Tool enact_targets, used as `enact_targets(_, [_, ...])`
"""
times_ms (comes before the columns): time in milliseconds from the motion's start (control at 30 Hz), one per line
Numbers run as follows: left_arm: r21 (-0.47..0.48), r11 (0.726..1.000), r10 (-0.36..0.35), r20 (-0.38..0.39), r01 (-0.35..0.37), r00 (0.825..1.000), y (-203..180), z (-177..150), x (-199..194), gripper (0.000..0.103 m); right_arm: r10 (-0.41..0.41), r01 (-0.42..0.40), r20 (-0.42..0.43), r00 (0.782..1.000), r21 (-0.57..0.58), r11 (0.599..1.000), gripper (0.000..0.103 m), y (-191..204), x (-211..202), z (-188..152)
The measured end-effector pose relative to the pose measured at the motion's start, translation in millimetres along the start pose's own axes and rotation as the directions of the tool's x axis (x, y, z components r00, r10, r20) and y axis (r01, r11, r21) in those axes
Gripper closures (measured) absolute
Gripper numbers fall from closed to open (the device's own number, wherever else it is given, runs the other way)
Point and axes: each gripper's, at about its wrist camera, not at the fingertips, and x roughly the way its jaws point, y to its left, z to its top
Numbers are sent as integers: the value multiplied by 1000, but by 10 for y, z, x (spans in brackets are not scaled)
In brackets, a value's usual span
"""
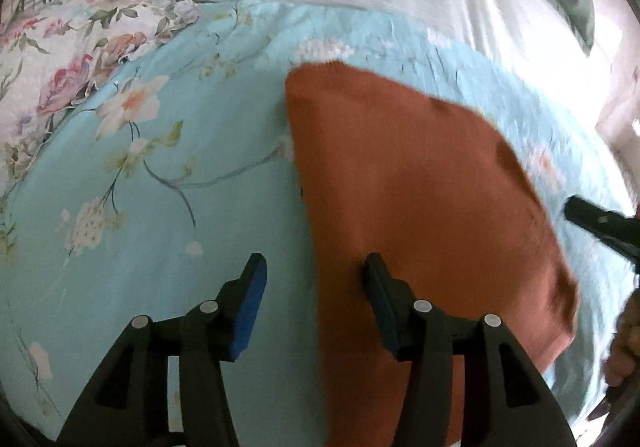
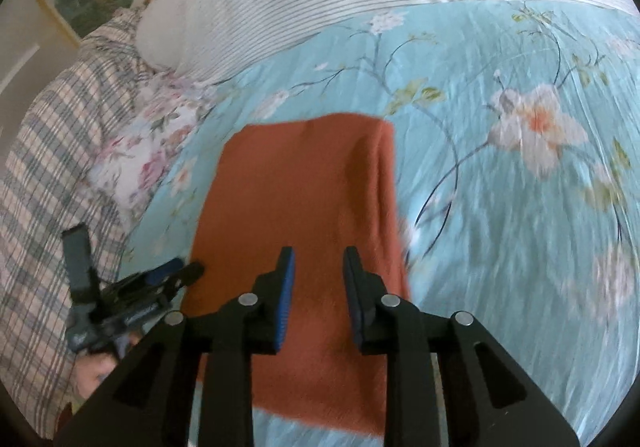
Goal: Fold small clothes
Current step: 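Straighten the folded sweater and open both grippers, lifting away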
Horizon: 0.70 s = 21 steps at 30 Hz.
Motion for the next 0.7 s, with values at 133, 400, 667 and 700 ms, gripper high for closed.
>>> enact_targets(133, [-54, 998, -31, 5, 31, 1000, 86, -73, -116, 50, 22, -22, 3, 1000, -26, 999, 76, 139, -194, -164])
enact_targets(400, [-65, 997, -45, 64, 49, 997, 61, -415, -680, 32, 34, -33, 13, 999, -78, 996, 53, 273, -522, -472])
enact_targets(667, [1, 1000, 9, 37, -9, 999, -139, -1108, -975, 20, -23, 15, -55, 998, -138, 990, 26, 221, -559, -914])
enact_targets(700, [25, 999, 38, 32, -39, 999, -168, -1212, -993, 20, -36, 27, -60, 998, -150, 988, 24, 214, -573, -981])
